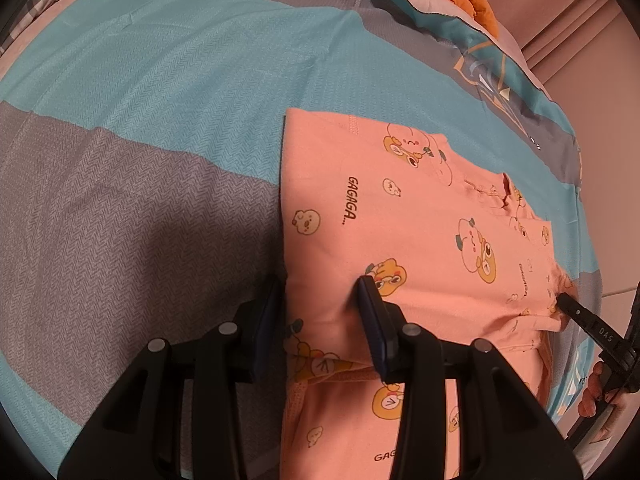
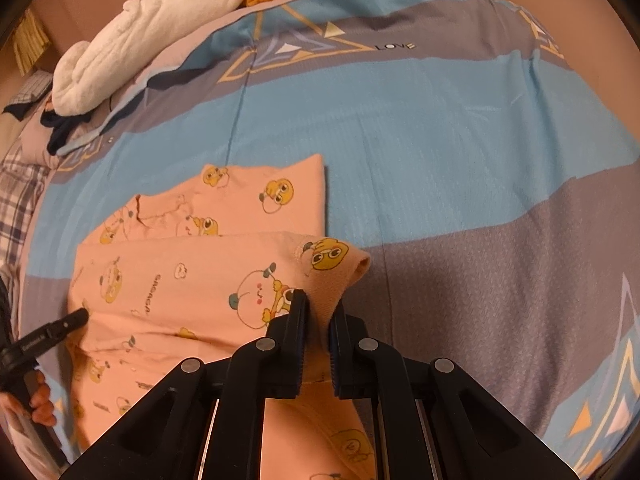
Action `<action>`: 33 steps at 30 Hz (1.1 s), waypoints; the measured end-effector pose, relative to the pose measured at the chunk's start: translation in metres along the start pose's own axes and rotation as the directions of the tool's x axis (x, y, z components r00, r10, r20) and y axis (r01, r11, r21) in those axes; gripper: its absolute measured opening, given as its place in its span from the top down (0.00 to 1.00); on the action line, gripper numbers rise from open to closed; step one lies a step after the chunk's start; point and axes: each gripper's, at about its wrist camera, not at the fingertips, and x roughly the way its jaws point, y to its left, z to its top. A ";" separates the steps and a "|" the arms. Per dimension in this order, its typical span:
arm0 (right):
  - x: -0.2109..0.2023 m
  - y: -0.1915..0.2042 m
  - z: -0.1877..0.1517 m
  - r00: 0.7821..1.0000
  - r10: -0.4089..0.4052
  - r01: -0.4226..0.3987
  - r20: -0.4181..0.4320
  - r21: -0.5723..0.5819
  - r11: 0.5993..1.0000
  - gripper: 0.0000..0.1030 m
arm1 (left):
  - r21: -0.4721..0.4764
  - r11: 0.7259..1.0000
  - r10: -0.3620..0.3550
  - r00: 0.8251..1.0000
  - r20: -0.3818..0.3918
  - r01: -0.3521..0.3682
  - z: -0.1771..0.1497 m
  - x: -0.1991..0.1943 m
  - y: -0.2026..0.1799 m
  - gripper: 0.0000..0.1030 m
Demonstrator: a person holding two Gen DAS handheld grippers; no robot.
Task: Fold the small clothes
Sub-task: 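Lower the leg cuff onto the folded body and open the right gripper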
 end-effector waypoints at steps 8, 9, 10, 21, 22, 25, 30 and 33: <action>0.006 -0.002 -0.001 1.000 -0.009 0.009 -0.012 0.007 1.000 0.92 | 0.000 1.000 0.001 1.000 0.000 -0.001 0.000 0.000 0.000 0.59; 0.007 -0.002 -0.002 1.000 -0.012 0.012 -0.013 0.005 1.000 0.92 | 0.000 1.000 0.001 1.000 0.000 -0.001 0.000 0.000 0.000 0.59; 0.007 -0.002 -0.002 1.000 -0.015 0.015 -0.014 0.004 1.000 0.92 | 0.001 1.000 0.001 1.000 0.000 -0.001 0.000 0.000 0.000 0.59; 0.012 -0.003 -0.006 1.000 -0.016 0.016 -0.018 0.012 1.000 0.92 | -0.003 1.000 -0.005 1.000 -0.002 0.005 0.000 0.000 0.001 0.59; 0.013 -0.003 -0.007 1.000 -0.013 0.014 -0.018 0.015 1.000 0.92 | -0.007 1.000 -0.009 1.000 -0.002 0.009 0.000 0.000 0.002 0.59; 0.012 -0.006 -0.007 1.000 -0.003 0.003 -0.016 0.028 1.000 0.88 | -0.010 1.000 -0.013 1.000 -0.003 0.013 0.000 -0.002 0.002 0.59; 0.007 -0.009 -0.011 1.000 0.010 -0.010 -0.013 0.035 0.999 0.79 | -0.006 1.000 -0.014 1.000 -0.013 0.014 -0.006 -0.007 0.000 0.56; 0.000 -0.010 -0.013 1.000 0.001 -0.001 -0.001 0.035 0.999 0.73 | 0.006 1.000 -0.007 1.000 -0.018 0.007 -0.011 -0.010 -0.002 0.53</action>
